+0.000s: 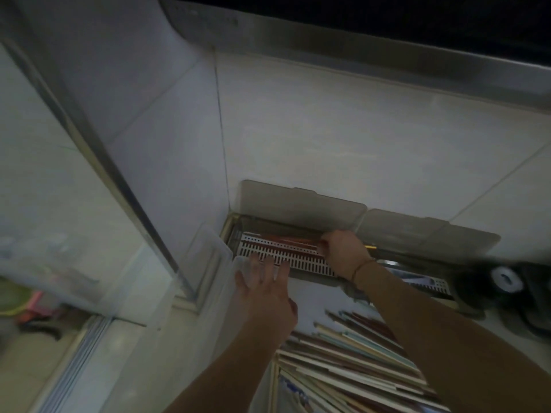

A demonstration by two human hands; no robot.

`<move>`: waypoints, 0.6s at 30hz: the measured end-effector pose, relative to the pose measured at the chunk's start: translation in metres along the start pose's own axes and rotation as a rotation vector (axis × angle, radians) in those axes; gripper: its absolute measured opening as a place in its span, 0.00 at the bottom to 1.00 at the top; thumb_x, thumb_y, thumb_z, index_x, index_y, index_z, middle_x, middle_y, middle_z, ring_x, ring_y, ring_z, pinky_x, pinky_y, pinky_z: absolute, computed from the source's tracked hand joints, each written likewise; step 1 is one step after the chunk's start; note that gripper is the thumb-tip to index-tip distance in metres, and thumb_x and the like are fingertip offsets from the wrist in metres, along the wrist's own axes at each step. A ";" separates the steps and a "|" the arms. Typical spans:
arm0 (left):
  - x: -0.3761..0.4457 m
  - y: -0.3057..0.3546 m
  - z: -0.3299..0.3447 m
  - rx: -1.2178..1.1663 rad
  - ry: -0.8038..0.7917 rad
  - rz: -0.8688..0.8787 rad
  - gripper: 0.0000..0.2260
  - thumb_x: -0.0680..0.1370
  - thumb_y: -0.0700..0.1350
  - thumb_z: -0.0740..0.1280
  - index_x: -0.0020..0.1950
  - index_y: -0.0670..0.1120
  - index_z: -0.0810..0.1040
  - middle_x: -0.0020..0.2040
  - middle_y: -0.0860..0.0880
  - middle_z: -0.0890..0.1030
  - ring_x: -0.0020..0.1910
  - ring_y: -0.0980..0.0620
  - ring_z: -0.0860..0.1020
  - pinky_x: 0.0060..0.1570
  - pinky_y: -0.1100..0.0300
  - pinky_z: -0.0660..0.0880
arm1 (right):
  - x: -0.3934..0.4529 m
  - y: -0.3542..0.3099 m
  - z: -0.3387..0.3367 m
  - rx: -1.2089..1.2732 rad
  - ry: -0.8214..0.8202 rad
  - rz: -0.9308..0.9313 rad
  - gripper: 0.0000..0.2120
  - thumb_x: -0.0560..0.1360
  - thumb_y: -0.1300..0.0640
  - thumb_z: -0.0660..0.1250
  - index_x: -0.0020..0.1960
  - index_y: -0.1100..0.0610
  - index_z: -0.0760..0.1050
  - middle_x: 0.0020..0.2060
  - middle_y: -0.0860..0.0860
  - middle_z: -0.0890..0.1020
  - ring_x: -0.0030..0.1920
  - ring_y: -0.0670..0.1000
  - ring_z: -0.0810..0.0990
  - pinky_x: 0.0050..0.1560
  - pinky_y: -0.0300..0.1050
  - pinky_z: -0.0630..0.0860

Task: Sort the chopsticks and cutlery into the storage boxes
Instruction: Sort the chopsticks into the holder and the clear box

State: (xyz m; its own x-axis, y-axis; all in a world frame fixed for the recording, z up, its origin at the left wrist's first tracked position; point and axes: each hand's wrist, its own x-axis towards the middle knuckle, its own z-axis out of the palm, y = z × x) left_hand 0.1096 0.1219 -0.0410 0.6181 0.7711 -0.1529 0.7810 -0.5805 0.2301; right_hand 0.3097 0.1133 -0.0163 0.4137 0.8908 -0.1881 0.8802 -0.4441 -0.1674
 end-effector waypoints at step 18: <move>0.003 -0.002 0.008 0.019 0.012 0.004 0.33 0.76 0.57 0.60 0.77 0.54 0.48 0.78 0.48 0.48 0.76 0.40 0.38 0.72 0.36 0.43 | 0.018 -0.027 0.029 0.125 -0.046 -0.204 0.20 0.75 0.65 0.63 0.66 0.58 0.73 0.61 0.58 0.78 0.60 0.57 0.76 0.63 0.47 0.72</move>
State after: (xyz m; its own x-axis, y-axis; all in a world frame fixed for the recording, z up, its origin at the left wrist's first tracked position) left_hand 0.1101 0.1233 -0.0497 0.6200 0.7719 -0.1406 0.7804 -0.5881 0.2126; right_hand 0.2866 0.1391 -0.0428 0.2166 0.9592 -0.1816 0.9078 -0.2663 -0.3241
